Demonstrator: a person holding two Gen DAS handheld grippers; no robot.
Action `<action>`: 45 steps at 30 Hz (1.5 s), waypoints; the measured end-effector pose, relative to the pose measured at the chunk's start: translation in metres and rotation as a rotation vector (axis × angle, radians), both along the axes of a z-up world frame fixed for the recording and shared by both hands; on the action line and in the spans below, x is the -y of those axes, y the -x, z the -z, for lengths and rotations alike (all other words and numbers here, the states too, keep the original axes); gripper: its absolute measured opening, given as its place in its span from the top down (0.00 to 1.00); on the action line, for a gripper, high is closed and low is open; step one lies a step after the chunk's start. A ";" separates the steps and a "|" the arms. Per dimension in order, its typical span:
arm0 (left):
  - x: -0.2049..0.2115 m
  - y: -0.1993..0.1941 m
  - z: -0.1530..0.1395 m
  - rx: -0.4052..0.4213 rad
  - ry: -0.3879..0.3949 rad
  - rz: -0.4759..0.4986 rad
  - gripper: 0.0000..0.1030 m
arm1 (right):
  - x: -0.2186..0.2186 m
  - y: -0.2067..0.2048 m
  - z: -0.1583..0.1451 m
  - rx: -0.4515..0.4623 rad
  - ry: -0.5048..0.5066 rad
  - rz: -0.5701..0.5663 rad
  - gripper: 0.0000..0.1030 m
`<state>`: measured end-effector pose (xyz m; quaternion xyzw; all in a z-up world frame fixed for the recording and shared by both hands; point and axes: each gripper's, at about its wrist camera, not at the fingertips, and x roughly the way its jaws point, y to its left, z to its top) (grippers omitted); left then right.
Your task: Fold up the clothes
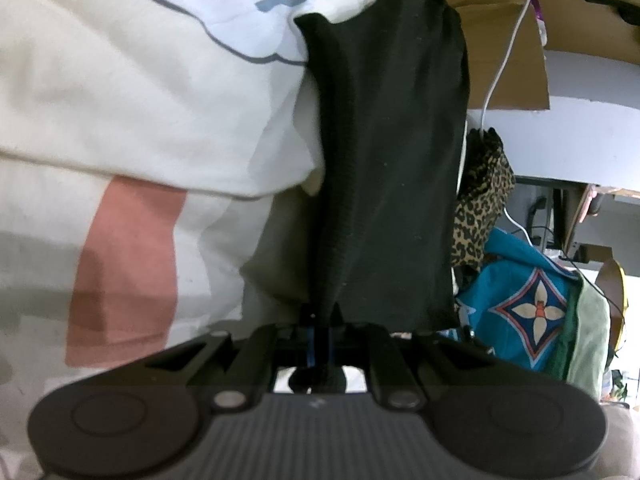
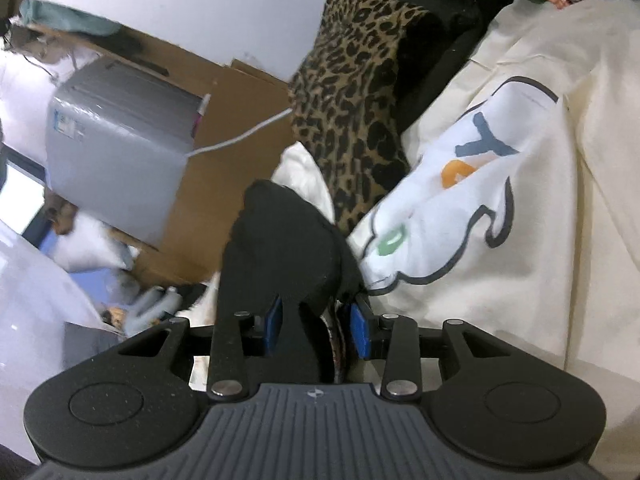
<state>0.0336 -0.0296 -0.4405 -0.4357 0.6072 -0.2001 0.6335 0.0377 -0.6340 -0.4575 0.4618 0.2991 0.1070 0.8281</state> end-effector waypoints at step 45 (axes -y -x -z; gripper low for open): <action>-0.056 0.013 -0.089 0.009 -0.188 0.183 0.94 | -0.062 0.077 -0.044 -0.297 0.017 -0.103 0.93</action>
